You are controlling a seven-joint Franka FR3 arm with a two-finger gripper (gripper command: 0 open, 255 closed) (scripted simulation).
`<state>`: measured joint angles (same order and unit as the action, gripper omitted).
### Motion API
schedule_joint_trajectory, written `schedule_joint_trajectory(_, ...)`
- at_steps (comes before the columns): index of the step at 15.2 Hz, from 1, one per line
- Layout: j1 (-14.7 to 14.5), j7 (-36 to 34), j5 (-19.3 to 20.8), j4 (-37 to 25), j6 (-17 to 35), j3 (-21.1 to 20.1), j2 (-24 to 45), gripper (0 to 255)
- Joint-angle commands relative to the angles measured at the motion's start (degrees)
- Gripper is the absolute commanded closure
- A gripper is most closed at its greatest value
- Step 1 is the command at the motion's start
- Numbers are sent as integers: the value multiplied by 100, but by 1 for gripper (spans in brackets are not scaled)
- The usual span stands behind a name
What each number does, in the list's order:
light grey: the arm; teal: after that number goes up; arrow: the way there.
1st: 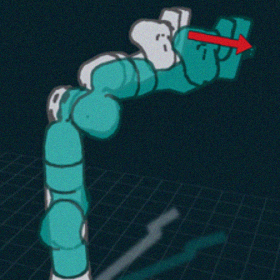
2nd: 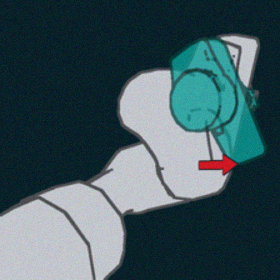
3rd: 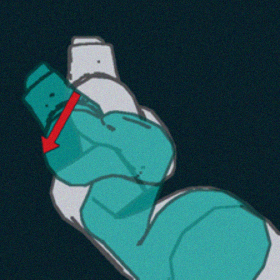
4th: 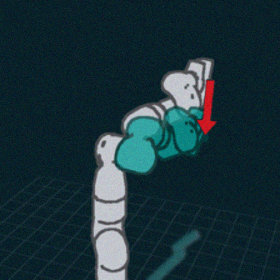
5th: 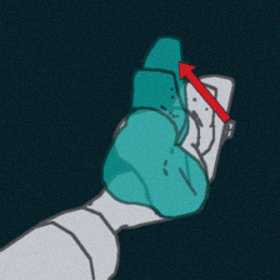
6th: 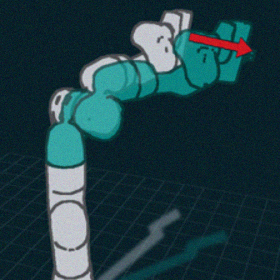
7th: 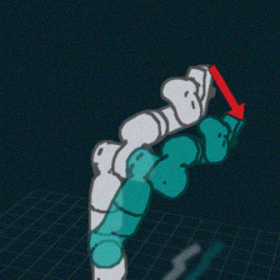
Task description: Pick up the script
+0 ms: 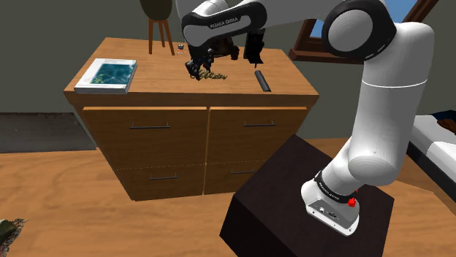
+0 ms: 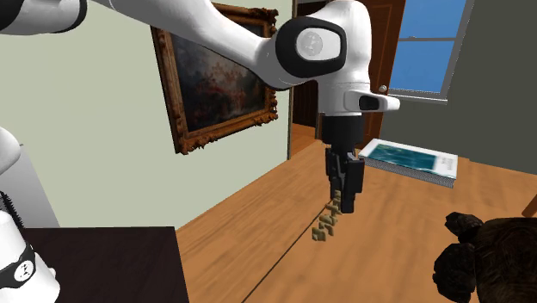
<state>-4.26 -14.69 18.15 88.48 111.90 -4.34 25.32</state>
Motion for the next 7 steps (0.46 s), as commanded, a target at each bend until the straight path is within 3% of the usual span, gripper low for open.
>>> schedule_joint_trajectory(1,3,44,-19,-92,-132,-4,-44,255)
schedule_joint_trajectory(7,-4,119,-51,-303,-405,-13,-115,255)
